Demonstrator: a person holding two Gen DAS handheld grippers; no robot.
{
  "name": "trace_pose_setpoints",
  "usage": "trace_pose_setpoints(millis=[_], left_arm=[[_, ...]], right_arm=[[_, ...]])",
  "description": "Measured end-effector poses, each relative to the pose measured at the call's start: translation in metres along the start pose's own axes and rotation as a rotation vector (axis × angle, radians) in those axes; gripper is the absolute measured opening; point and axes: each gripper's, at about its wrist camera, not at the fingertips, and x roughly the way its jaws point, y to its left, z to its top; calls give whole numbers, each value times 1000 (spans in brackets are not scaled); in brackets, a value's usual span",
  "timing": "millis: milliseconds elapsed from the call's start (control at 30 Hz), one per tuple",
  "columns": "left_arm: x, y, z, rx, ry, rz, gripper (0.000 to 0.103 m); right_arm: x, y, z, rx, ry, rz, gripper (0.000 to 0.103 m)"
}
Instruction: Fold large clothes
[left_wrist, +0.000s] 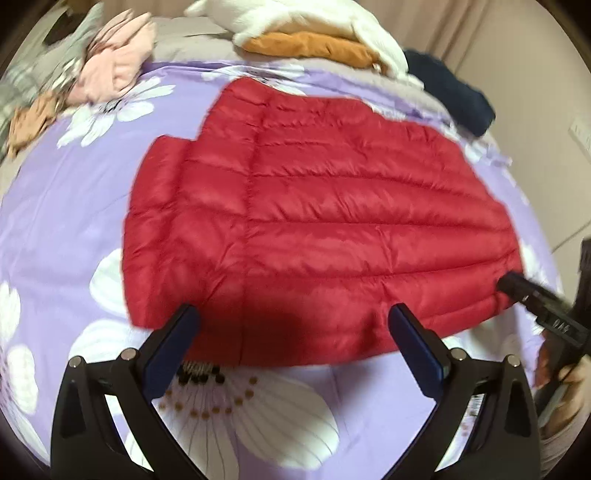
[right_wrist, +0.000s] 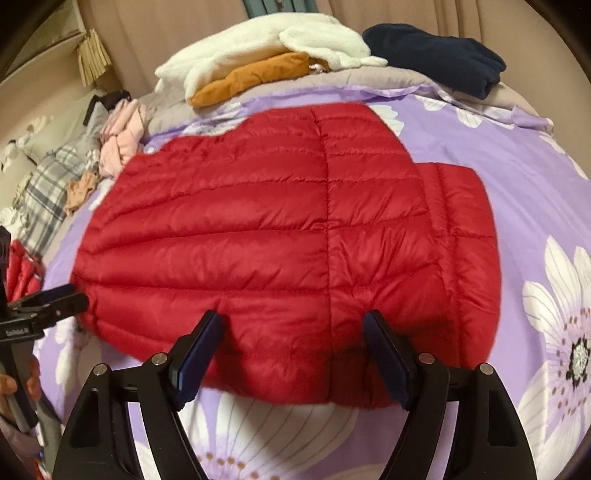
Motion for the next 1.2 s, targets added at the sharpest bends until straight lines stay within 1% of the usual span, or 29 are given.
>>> trace_pose_setpoints(millis=[133, 300, 400, 433, 500, 567, 667, 767, 900, 1000, 1200], left_arm=[[-15, 22, -9, -137, -4, -77, 102], [-18, 56, -24, -330, 11, -167, 102], [-18, 77, -34, -478, 7, -282, 102], [-16, 85, -37, -539, -5, -341, 102], [-15, 95, -39, -602, -26, -386, 102], [-12, 100, -39, -631, -35, -416, 102], [-2, 104, -39, -681, -34, -503, 102], [8, 107, -36, -709, -24, -549, 102], [18, 111, -33, -723, -7, -567, 102], [24, 112, -29, -727, -14, -577, 102], [37, 110, -12, -732, -12, -554, 103]], right_arm=[[-16, -4, -5, 29, -29, 33, 78], [-27, -2, -12, 31, -44, 57, 78], [-31, 1, -14, 27, -49, 69, 78], [-31, 1, -14, 27, -48, 74, 78], [-32, 3, -15, 31, -49, 85, 78], [-32, 6, -15, 30, -50, 96, 78], [-32, 11, -15, 22, -48, 102, 78], [-32, 16, -15, 13, -49, 109, 78], [-31, 20, -15, 10, -45, 115, 78], [-30, 23, -16, 6, -44, 118, 78], [-27, 27, -14, 2, -45, 120, 78]])
